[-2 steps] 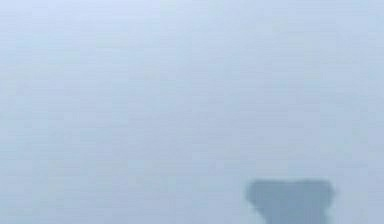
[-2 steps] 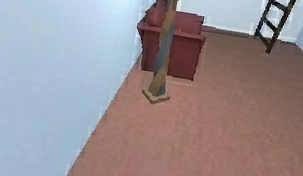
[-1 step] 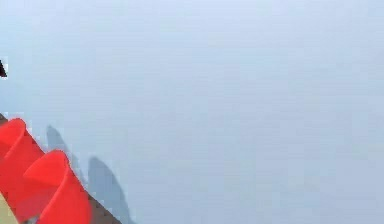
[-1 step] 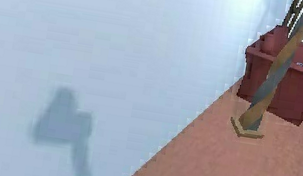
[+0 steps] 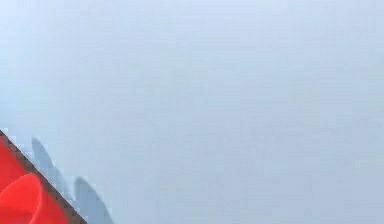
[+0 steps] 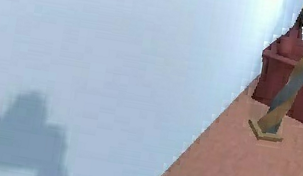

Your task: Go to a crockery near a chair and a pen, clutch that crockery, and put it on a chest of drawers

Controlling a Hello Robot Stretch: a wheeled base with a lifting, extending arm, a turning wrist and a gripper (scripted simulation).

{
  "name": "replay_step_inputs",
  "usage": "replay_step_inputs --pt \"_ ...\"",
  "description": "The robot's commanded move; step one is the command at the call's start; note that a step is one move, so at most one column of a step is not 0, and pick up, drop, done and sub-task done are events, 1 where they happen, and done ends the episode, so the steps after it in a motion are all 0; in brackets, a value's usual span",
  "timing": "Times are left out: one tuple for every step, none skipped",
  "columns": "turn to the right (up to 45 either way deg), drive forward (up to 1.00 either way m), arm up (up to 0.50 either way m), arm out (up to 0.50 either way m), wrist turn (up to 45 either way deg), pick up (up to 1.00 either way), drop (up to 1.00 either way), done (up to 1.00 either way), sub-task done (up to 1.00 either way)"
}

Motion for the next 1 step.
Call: replay_step_inputs --pt "45.0 0.0 0.0 0.0 0.0 0.0 0.0 0.0 0.0"
